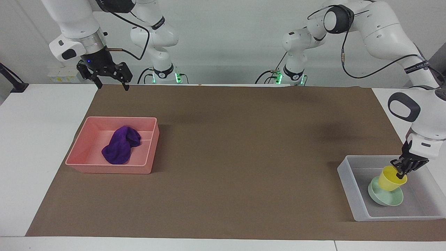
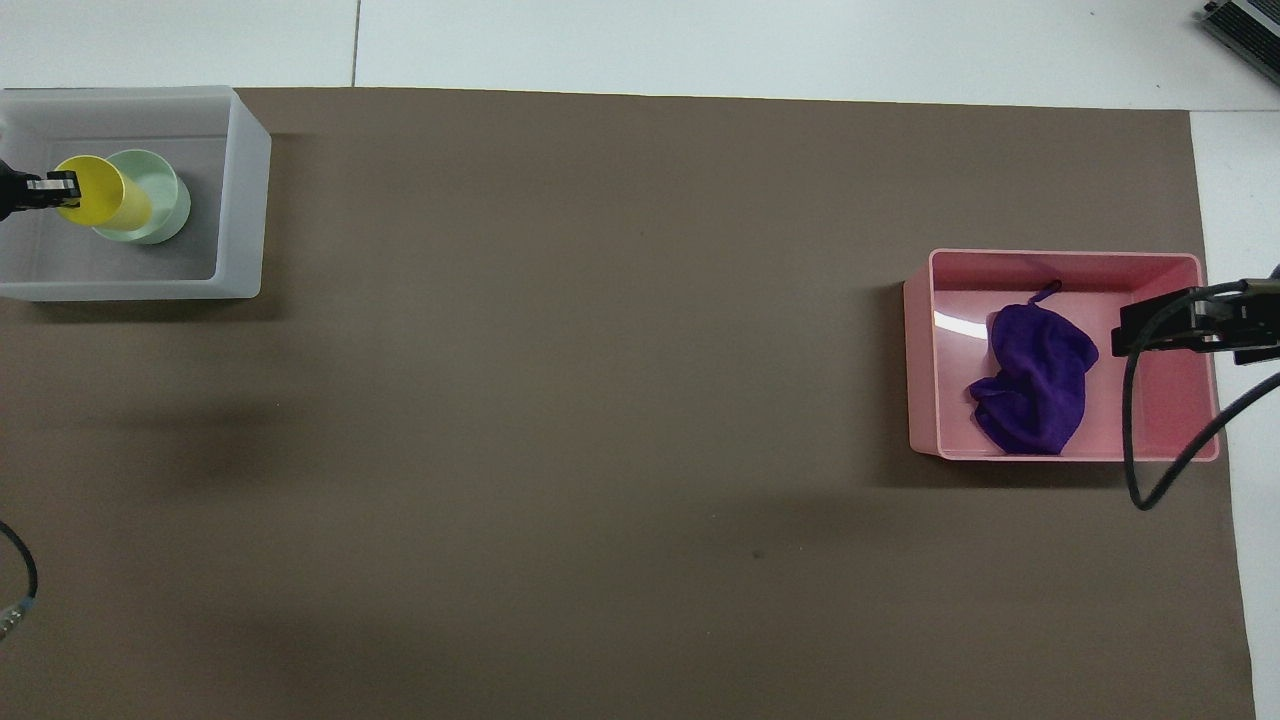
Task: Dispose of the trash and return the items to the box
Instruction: 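Carry the yellow cup into the clear box and lower it into the bowl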
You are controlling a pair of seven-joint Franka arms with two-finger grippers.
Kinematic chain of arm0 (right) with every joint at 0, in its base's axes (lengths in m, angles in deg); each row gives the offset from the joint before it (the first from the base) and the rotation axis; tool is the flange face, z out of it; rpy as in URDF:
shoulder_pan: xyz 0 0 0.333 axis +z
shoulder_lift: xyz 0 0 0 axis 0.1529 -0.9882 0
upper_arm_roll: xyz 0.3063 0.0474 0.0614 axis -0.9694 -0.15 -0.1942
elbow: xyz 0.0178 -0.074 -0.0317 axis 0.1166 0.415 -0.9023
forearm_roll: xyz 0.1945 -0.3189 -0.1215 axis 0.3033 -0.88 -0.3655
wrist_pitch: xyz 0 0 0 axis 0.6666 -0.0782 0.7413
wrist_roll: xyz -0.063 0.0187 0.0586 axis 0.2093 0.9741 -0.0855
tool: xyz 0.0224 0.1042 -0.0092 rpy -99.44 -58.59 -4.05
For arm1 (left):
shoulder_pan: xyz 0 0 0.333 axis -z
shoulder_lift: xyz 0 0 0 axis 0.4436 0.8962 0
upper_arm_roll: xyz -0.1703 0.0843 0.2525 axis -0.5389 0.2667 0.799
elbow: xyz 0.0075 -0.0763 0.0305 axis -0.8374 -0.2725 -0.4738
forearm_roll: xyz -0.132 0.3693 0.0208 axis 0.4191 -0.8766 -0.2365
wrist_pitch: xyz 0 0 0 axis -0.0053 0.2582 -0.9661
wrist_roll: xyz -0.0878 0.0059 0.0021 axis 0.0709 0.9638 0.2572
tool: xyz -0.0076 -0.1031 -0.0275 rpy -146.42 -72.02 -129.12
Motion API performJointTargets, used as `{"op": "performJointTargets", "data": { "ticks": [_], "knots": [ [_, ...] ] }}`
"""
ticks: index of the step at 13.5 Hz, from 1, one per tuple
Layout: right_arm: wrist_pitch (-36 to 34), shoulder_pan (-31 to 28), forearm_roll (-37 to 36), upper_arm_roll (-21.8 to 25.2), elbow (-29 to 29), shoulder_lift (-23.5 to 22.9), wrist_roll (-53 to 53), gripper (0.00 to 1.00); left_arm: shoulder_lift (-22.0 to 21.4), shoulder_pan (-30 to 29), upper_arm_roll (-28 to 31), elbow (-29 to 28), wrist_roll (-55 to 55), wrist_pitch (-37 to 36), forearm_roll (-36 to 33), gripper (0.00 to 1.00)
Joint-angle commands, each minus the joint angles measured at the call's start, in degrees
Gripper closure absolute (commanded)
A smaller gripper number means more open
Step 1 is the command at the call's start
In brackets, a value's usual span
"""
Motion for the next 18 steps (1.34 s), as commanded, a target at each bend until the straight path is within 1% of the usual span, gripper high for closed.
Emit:
{"op": "performJointTargets", "data": {
  "ticks": [1,4,5,6,7,9,11,12,13,14,15,18],
  "knots": [
    [1.50,-0.50,0.07,-0.48,2.32,1.88,0.21,0.00,-0.09,-0.25,-0.02,-1.28,-0.25,-0.46,0.01,1.00],
    [1.41,-0.50,0.07,-0.39,2.32,1.88,0.38,0.00,-0.09,-0.34,0.07,-1.46,-0.16,-0.37,0.01,0.99],
    [1.41,-0.50,0.16,-0.47,2.32,1.88,0.47,0.00,-0.09,-0.42,0.16,-1.29,-0.16,-0.19,0.01,0.85],
    [1.41,-0.50,0.25,-0.39,2.41,1.88,0.56,0.00,-0.09,-0.34,0.16,-1.20,-0.08,-0.19,0.01,0.66],
    [1.24,-0.50,0.25,-0.47,2.32,1.88,0.47,0.00,-0.09,-0.16,0.16,-0.93,-0.07,-0.19,0.01,0.62],
    [1.33,-0.50,0.25,-0.48,2.41,1.88,0.47,0.00,-0.09,-0.25,0.16,-0.49,-0.07,-0.54,-0.25,0.62],
    [1.67,-0.50,0.33,-0.48,2.50,1.88,0.56,0.00,-0.18,-0.07,0.16,0.64,-0.07,-1.33,-0.52,0.52],
    [1.59,-0.50,0.33,-0.48,2.76,2.05,0.56,0.00,-0.62,0.45,0.16,1.08,-0.16,-1.42,-0.69,0.33],
    [1.76,-0.50,0.33,-0.39,3.98,2.84,0.64,0.00,-0.97,0.72,-0.10,1.09,-0.25,-1.42,-0.69,0.08],
    [1.76,-0.59,0.33,-0.39,4.34,2.93,0.56,0.00,-2.19,1.41,-0.28,0.74,-0.25,-1.42,-0.69,0.00],
    [1.76,-0.59,0.33,-0.39,4.34,3.02,0.47,0.00,-3.60,2.47,-0.28,0.30,-0.34,-1.68,-0.52,0.00],
    [3.43,-0.59,0.33,-0.39,4.34,2.85,0.47,0.00,-8.60,5.72,-0.28,-0.23,-0.43,-8.35,-0.43,0.00]
  ]
}}
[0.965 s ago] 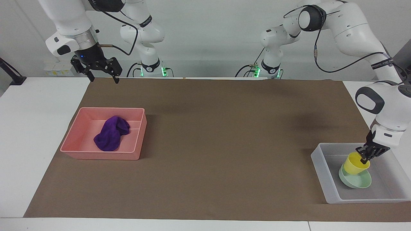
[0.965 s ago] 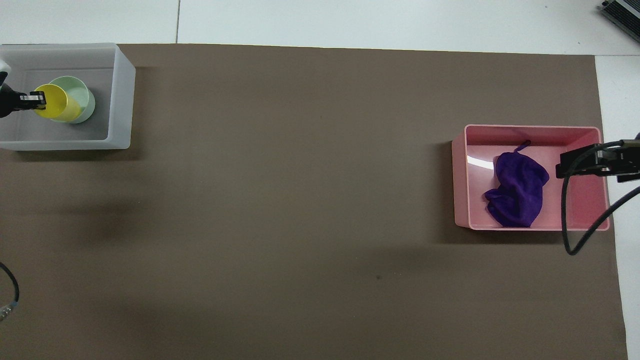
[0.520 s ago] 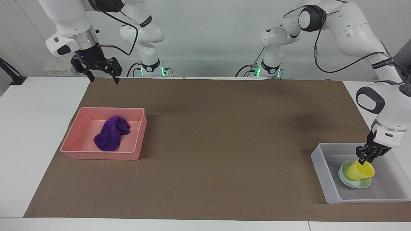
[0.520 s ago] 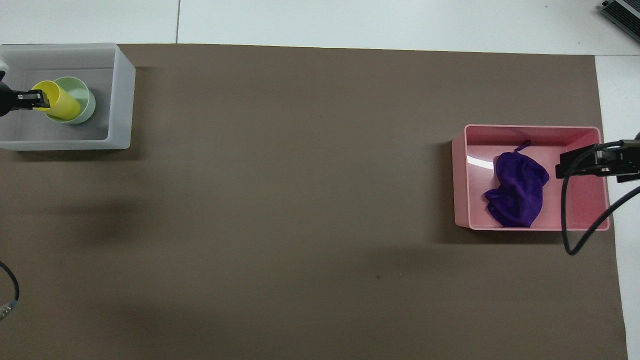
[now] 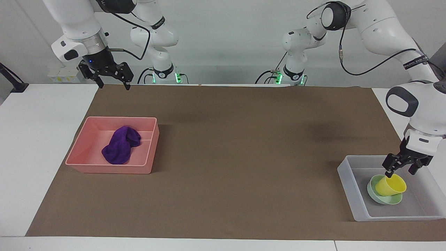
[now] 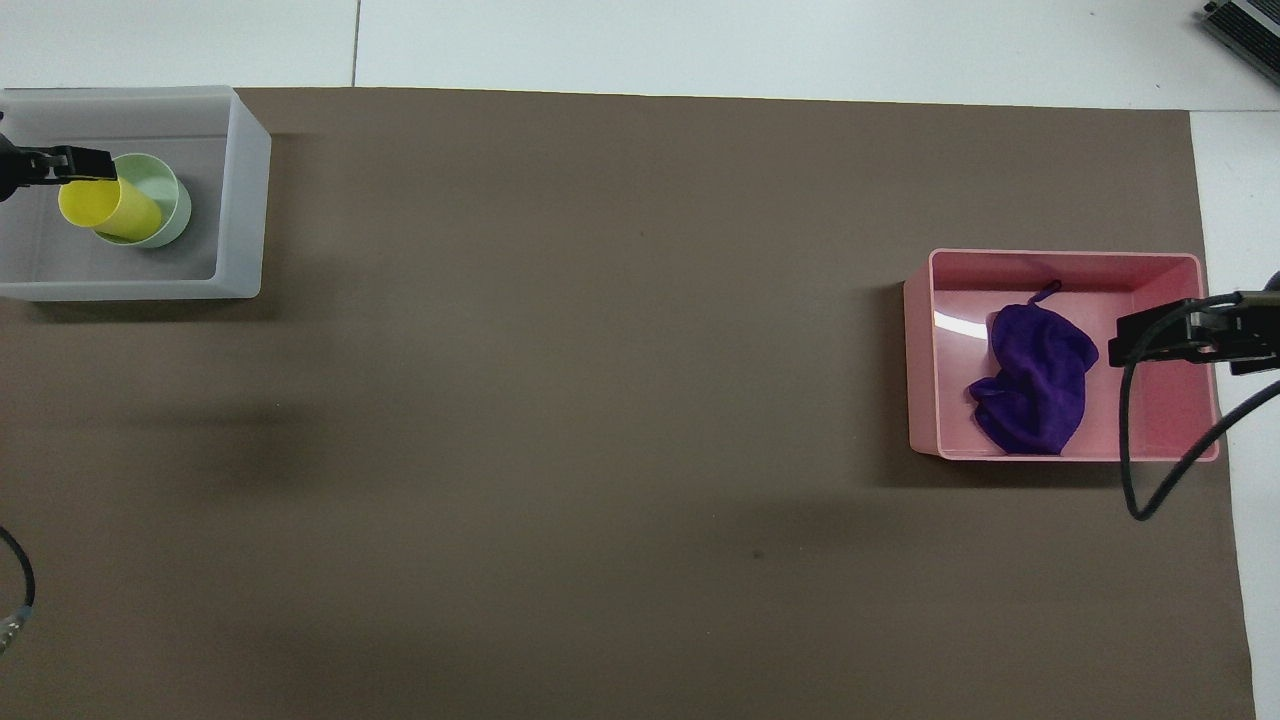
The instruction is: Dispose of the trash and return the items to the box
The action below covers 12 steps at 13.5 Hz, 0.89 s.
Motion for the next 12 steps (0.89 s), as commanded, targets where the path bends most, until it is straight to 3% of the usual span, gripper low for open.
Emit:
{"op": "performJointTargets", "data": {
  "ticks": [1,3,12],
  "knots": [
    [2.12,-0.49,0.14,-0.48,1.50,1.29,0.47,0.00,-5.94,3.57,0.59,-2.10,-0.36,-5.95,-0.44,0.00],
    [-0.59,-0.49,-0.13,-0.48,-0.79,0.93,0.38,0.00,-9.02,5.86,0.59,-3.25,-0.36,-9.90,-0.44,0.00],
    [0.36,-0.58,0.31,-0.65,0.78,1.64,0.29,0.00,-21.07,13.43,0.24,-4.04,0.60,-32.13,-0.17,0.00]
  ]
}}
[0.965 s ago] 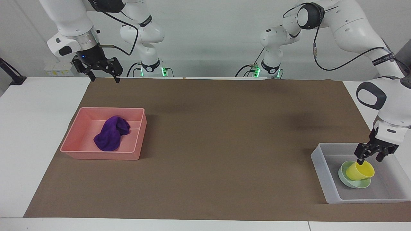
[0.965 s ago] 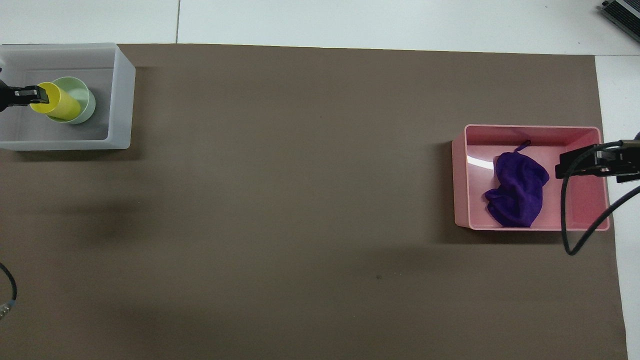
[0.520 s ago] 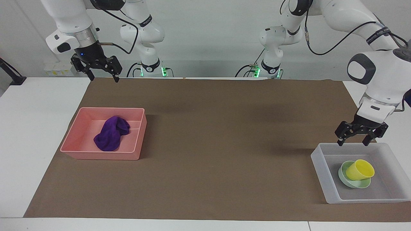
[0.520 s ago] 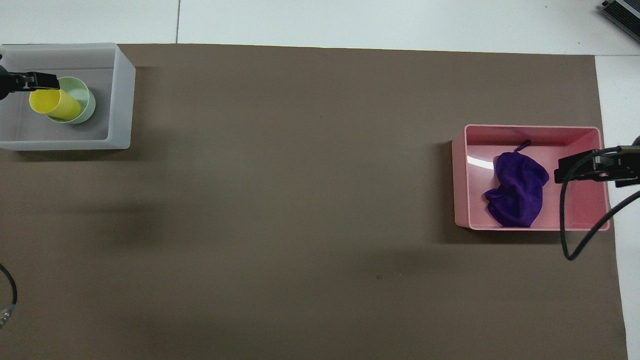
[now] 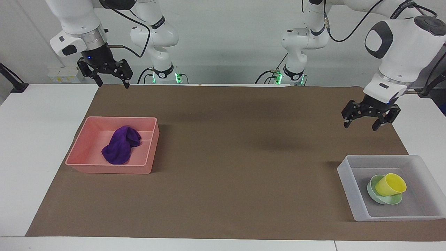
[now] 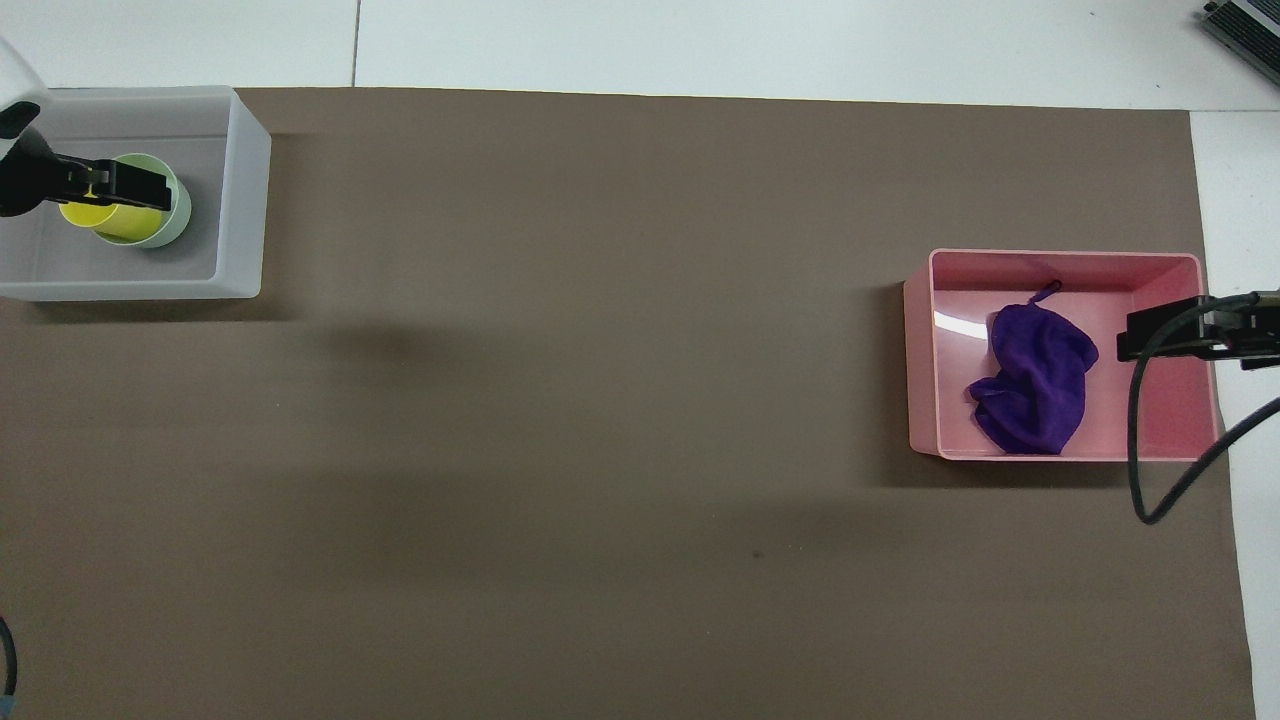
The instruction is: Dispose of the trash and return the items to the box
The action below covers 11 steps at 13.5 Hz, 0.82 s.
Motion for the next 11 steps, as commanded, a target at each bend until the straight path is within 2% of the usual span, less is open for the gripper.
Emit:
{"op": "performJointTargets", "data": {
  "ticks": [1,6,11],
  "knots": [
    [0.16,-0.58,0.31,-0.56,1.21,1.02,0.21,0.00,-4.42,1.06,0.46,-2.69,0.19,-6.01,-0.28,0.00],
    [0.43,-0.67,0.31,-0.56,1.21,1.02,0.20,0.00,-7.32,1.86,0.46,-2.69,0.45,-11.75,-0.19,0.00],
    [0.51,-0.67,0.31,-0.56,1.21,1.02,0.12,0.00,-7.68,2.56,0.46,-2.07,3.17,-11.66,-0.19,0.00]
  ]
}}
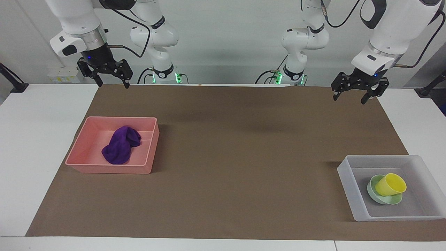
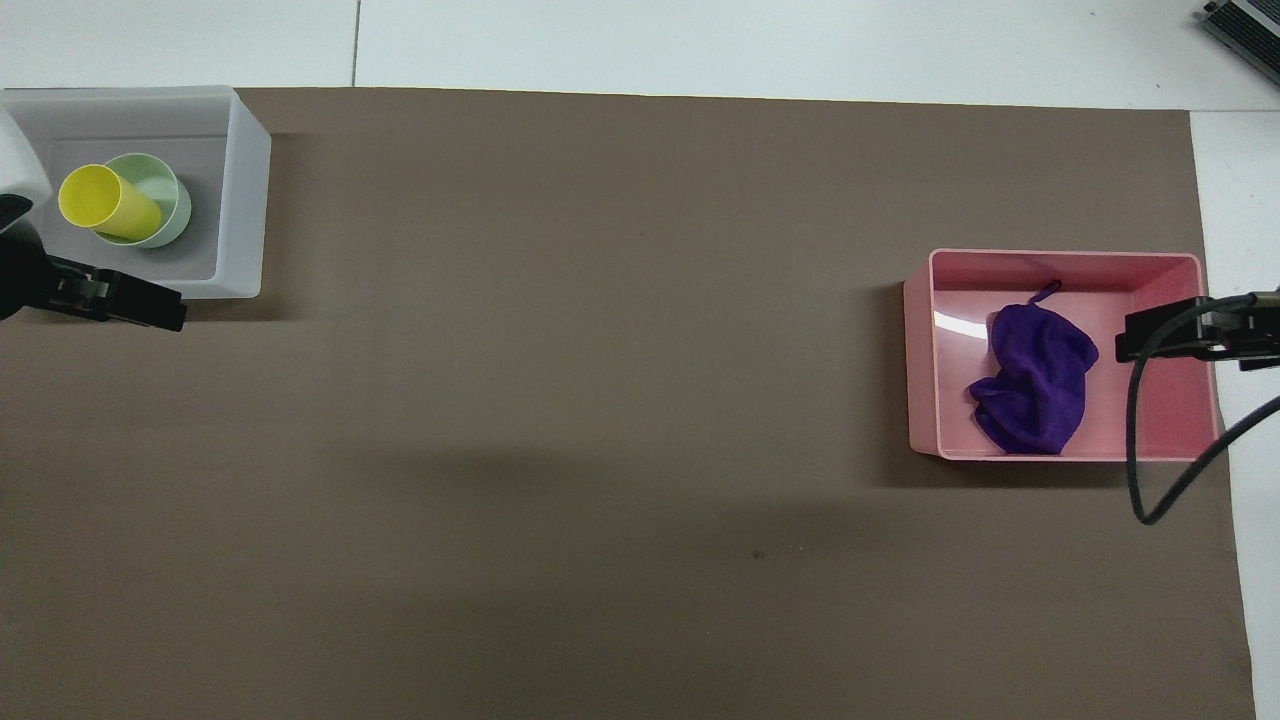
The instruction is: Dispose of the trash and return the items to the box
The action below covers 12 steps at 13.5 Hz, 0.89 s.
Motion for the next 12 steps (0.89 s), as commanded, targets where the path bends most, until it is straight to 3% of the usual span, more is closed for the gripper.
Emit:
{"op": "performJointTargets", "data": {
  "ticks": [1,12],
  "knots": [
    [0.51,-0.67,0.31,-0.56,1.17,1.02,0.12,0.00,-1.66,0.75,0.60,-1.25,1.89,-0.63,-0.19,0.00],
    [0.42,-0.67,0.31,-0.56,1.34,1.11,0.12,0.00,-2.54,-2.15,1.39,-1.95,1.88,-2.04,0.95,0.00]
  ]
}}
